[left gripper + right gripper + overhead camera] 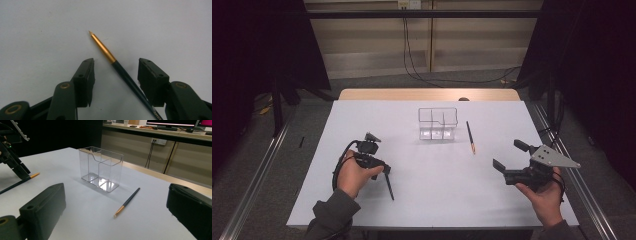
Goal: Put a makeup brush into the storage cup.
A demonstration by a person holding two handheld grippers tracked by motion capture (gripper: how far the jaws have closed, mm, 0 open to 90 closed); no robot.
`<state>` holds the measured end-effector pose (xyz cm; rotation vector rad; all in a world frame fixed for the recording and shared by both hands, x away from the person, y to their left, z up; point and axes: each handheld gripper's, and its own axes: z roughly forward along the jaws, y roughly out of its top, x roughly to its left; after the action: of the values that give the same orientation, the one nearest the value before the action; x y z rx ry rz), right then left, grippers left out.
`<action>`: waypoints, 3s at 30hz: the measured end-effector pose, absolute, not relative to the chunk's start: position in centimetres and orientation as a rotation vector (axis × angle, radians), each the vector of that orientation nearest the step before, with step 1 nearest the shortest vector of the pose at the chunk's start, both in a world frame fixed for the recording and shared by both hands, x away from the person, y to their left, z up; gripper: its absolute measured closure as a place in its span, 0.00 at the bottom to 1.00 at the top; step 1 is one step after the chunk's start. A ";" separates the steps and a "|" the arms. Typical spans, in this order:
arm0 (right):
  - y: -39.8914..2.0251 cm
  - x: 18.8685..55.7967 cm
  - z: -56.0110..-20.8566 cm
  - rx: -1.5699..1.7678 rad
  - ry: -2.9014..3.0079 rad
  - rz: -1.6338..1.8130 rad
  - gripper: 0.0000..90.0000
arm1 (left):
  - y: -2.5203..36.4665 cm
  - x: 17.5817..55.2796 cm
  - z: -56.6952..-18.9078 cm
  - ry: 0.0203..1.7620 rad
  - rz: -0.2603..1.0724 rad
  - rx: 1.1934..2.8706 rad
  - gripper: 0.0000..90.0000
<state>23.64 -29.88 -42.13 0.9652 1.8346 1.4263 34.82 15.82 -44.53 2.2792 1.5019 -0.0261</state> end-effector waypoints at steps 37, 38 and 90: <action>-29.6 23.8 -42.1 0.953 1.846 1.419 0.02 | 15.2 35.2 -44.6 1.622 0.019 2.287 0.83; -29.6 23.8 -42.1 0.951 1.846 1.419 0.02 | 15.3 35.2 -44.7 1.621 0.029 2.290 0.85; -29.4 24.1 -42.4 0.950 1.856 1.419 0.02 | 15.9 36.1 -44.9 1.570 -0.030 2.334 0.94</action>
<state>24.13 -29.38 -42.39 0.9504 1.8562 1.4190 36.05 15.86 -44.89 2.3340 1.5698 -0.0299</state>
